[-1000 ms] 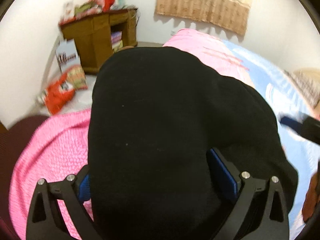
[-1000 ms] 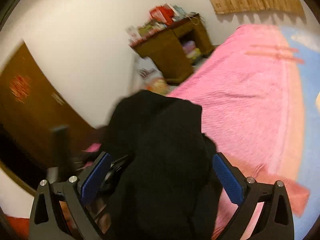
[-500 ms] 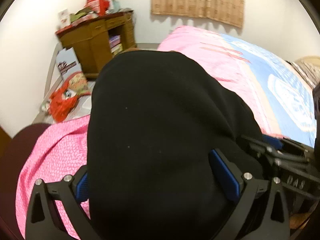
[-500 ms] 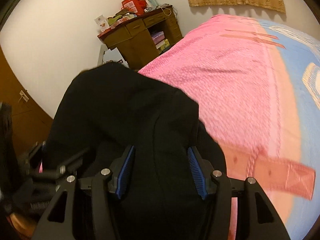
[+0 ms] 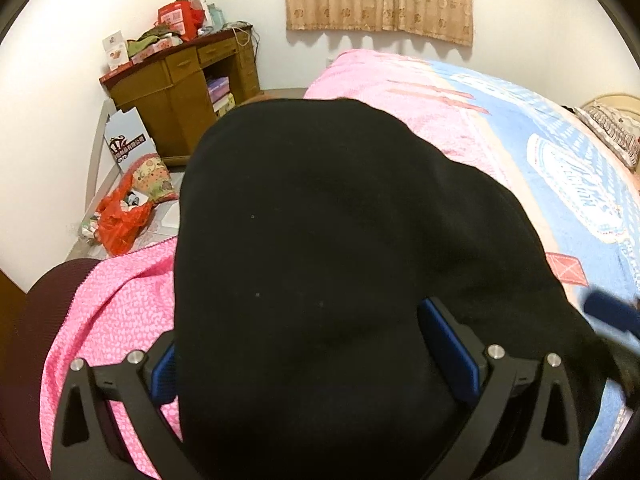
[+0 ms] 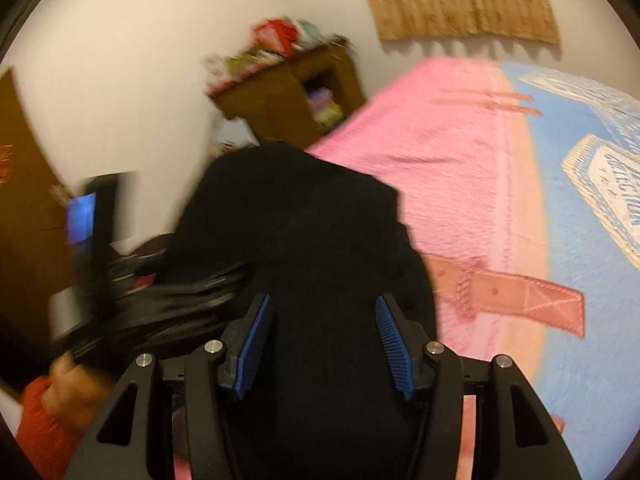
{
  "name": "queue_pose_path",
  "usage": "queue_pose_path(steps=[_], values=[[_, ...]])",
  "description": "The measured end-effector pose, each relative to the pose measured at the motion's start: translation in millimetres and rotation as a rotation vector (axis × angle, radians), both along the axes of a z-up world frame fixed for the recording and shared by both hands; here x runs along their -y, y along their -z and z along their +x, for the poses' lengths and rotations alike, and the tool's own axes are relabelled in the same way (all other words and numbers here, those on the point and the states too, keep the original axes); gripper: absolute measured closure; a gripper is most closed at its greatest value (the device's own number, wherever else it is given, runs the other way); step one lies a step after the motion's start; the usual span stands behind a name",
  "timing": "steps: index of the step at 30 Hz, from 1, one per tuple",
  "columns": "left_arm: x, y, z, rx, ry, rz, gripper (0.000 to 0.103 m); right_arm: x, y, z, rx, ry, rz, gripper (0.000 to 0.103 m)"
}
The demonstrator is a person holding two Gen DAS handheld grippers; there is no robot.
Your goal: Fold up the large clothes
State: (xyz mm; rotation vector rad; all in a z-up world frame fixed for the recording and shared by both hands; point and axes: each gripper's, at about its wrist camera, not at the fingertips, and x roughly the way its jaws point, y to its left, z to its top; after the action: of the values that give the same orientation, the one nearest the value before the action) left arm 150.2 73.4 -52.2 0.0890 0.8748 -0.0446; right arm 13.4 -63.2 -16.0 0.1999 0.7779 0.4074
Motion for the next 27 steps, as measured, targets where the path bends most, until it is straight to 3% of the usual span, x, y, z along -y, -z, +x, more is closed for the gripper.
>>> queue_pose_path(steps=[4,7,12,18,21,23,25,27], values=[[5.2,0.3,-2.1,0.005,0.004,0.013,0.000,-17.8,21.8,-15.0,0.009,-0.004,-0.087,0.048],[6.8,0.5,-2.8,0.003,0.006,0.011,0.000,-16.4,41.4,-4.5,-0.010,0.012,-0.020,0.045],[4.1,-3.1,-8.6,0.001,0.008,-0.028,0.000,-18.7,46.7,-3.2,-0.011,-0.011,-0.053,0.045],[-8.8,-29.9,-73.0,0.022,0.042,-0.116,0.000,-19.9,49.7,-1.0,-0.012,-0.020,-0.061,0.045],[2.1,-37.6,-110.3,0.087,0.080,-0.079,0.000,-20.0,51.5,-2.2,-0.013,-0.015,-0.042,0.044],[10.7,-29.6,-111.4,0.078,0.084,-0.036,0.000,-18.9,54.3,-10.5,-0.011,-0.016,-0.044,0.044],[8.7,-10.1,-99.2,0.030,0.075,-0.102,0.000,-17.3,55.2,-14.8,-0.019,-0.007,-0.045,0.044],[10.8,-8.7,-97.8,0.070,0.071,-0.074,0.000,-18.9,52.0,-16.5,-0.034,-0.017,-0.074,0.044]])
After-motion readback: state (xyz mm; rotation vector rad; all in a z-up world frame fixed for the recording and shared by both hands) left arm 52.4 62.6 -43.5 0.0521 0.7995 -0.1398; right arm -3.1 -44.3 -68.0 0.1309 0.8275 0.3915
